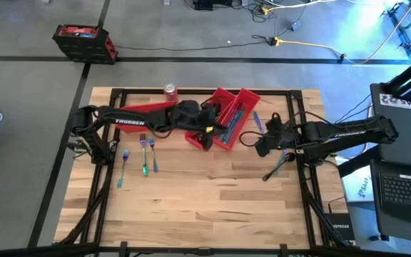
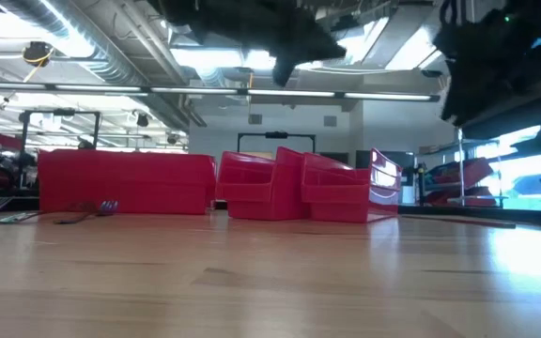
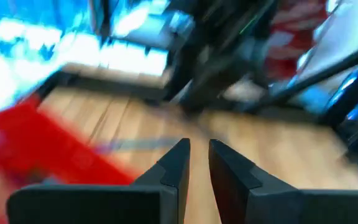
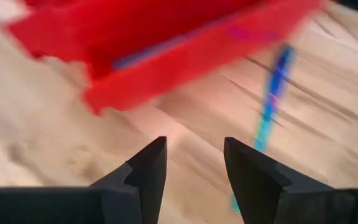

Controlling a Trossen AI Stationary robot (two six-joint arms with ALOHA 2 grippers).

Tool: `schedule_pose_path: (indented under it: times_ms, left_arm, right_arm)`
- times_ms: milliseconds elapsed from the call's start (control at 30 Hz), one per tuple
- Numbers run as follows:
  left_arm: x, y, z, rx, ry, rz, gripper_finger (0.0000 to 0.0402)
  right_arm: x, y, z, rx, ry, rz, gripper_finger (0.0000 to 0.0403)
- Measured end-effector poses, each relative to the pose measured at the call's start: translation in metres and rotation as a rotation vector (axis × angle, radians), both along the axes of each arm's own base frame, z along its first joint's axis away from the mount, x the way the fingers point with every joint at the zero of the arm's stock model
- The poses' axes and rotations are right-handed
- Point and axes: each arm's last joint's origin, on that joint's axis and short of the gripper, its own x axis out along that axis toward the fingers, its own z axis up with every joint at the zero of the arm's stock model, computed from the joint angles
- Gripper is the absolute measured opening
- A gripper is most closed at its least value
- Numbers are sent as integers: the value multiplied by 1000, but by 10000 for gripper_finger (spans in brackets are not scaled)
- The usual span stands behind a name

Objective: Sort silverware
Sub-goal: Put the blue table knife into the right red bin

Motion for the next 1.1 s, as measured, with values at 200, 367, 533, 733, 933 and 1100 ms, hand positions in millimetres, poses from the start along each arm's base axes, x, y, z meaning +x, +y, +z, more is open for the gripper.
schedule_pose_path:
  times_ms: [200, 367, 533, 733, 933, 1100]
  left_arm:
    - [0, -8, 6, -17, -145, -35, 45]
    - [1, -13, 7, 7, -153, -61, 45]
    - [1, -11, 7, -33, -152, -57, 45]
    - [1, -16, 7, -46, -149, -180, 45]
    - [0, -17, 7, -68, -143, -202, 45]
    - [0, -17, 6, -81, -139, -194, 45]
  right_arm:
    - [4, -11, -24, 95, 209, -174, 145]
    - [24, -17, -45, 131, 313, -160, 145]
    - [29, -21, -54, 96, 365, -166, 145]
    - [18, -20, -75, 116, 398, -170, 145]
    - [20, -26, -92, 189, 305, -193, 174]
    - [16, -35, -93, 146, 333, -230, 208]
